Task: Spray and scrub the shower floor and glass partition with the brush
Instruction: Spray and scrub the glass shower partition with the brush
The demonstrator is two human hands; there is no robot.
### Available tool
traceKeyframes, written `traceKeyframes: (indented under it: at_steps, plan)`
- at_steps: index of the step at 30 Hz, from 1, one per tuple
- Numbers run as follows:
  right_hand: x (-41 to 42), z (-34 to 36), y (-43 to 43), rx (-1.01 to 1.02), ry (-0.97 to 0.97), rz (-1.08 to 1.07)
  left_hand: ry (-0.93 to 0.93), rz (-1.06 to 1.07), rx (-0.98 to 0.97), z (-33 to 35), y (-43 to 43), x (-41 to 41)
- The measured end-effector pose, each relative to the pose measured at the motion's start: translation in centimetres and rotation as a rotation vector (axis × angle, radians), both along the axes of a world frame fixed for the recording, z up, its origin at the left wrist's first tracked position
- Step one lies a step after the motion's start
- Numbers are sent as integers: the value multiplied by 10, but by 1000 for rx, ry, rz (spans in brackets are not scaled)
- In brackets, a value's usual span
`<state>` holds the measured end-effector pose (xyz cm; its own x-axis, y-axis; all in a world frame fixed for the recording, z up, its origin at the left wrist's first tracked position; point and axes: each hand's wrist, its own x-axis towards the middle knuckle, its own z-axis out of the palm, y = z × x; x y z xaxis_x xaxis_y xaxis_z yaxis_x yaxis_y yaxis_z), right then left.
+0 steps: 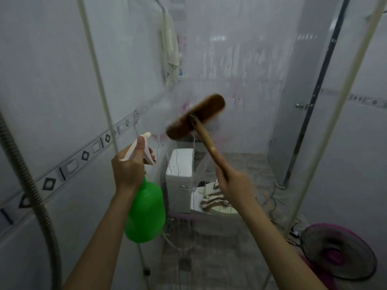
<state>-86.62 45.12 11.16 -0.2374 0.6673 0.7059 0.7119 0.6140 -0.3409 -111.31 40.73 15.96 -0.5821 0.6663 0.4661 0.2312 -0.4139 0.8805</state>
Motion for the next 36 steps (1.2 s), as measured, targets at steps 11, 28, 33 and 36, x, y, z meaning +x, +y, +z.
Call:
traceKeyframes:
  at_steps: [11,28,33,36]
  plan:
    - [-4,-7,-8,-33,88,30,-4,10,68,7,-5,-7]
    - [19,112,34,139,394,43,11,-90,82,11,-1,21]
    - [46,-24,-22,-56,433,1,-8,-119,102,11,0,25]
    - [40,7,-6,-57,453,20,-13,-134,87,7,3,27]
